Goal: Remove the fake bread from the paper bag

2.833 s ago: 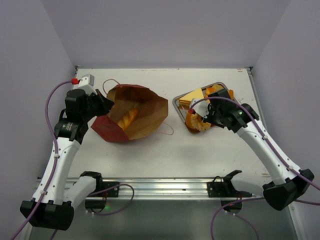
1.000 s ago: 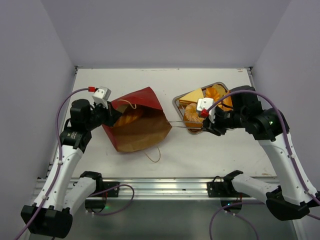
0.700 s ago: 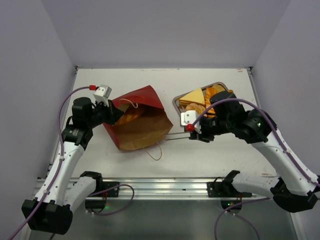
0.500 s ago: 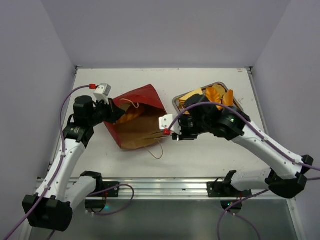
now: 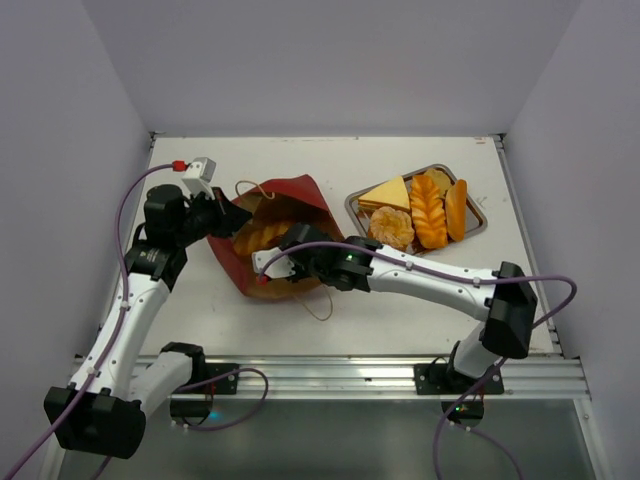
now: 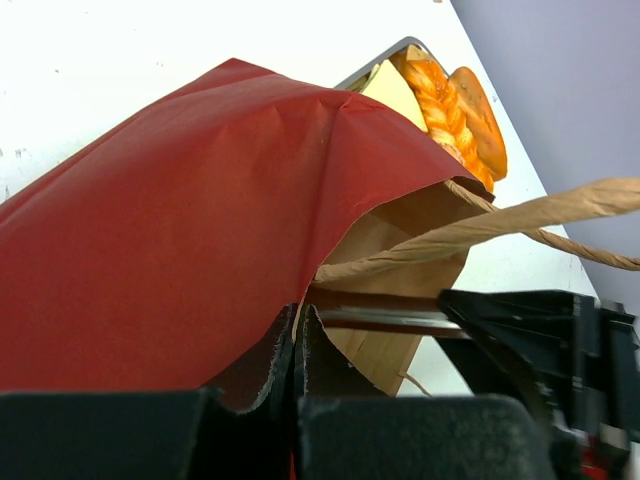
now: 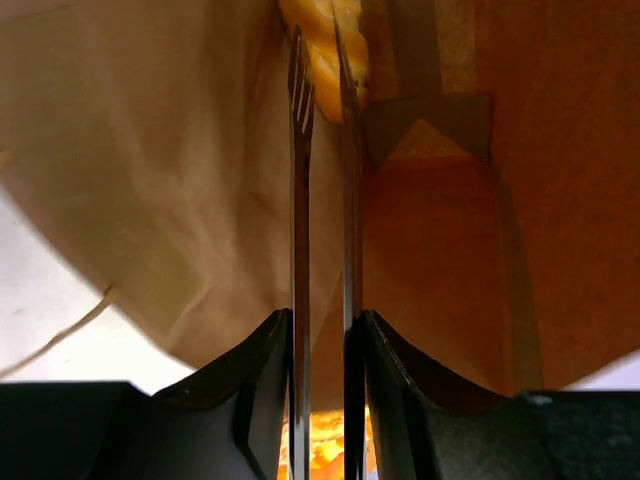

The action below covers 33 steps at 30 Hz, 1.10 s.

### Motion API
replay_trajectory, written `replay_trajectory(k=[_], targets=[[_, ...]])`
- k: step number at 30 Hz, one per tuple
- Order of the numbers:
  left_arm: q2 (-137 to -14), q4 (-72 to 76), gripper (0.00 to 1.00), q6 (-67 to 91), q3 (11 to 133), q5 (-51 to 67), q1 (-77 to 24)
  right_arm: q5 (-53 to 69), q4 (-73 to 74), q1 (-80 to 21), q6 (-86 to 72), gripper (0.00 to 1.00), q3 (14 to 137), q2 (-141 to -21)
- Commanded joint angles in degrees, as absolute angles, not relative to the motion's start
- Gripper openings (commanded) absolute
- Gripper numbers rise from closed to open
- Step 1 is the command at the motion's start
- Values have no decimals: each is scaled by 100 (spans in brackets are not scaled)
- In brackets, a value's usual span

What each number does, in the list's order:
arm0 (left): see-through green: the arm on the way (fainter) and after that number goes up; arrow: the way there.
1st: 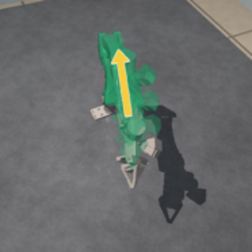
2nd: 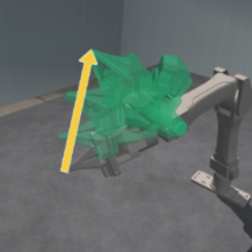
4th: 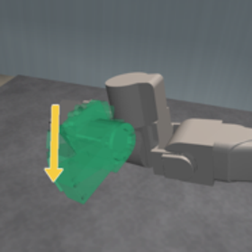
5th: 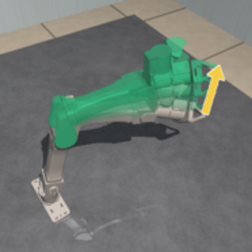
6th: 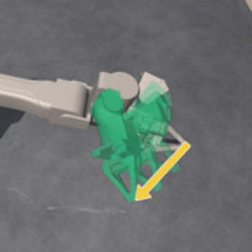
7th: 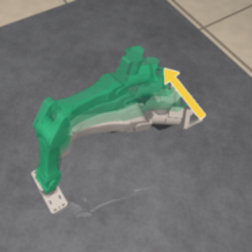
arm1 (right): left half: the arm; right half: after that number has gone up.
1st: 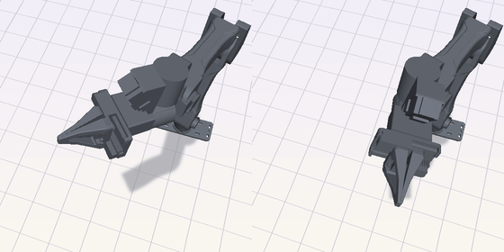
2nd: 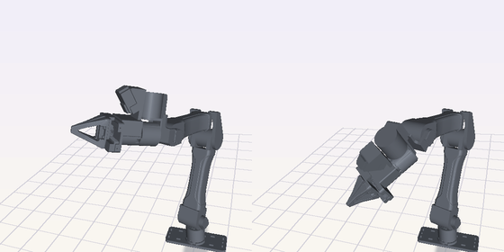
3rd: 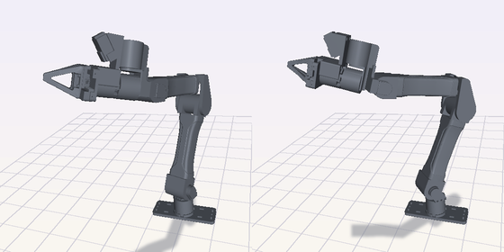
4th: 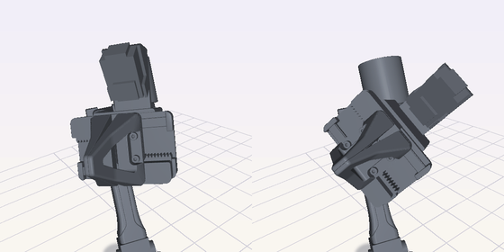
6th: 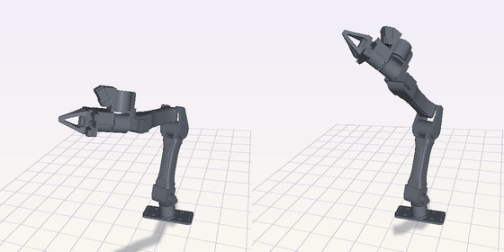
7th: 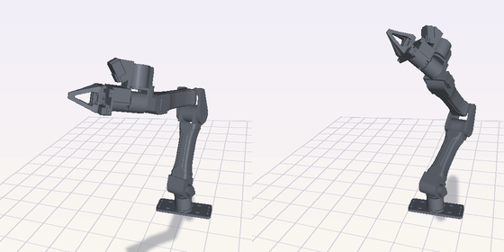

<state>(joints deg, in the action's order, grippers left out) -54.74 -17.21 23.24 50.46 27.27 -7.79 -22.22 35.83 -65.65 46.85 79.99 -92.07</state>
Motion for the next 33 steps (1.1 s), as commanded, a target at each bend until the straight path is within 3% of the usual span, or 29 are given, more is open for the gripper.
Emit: replay_trajectory(k=[1,14,33], targets=[[-5458,-1433,0,2408,5273,2760,-817,-2961,2725,-6618,5062,38,7972,-9377],[-5405,-1380,0,2417,5133,2839,-817,-3234,2663,-6697,5291,45,7831,-9922],[-5370,-1318,0,2487,5115,2971,-817,-3770,2083,-6732,5484,47,7805,-10406]])
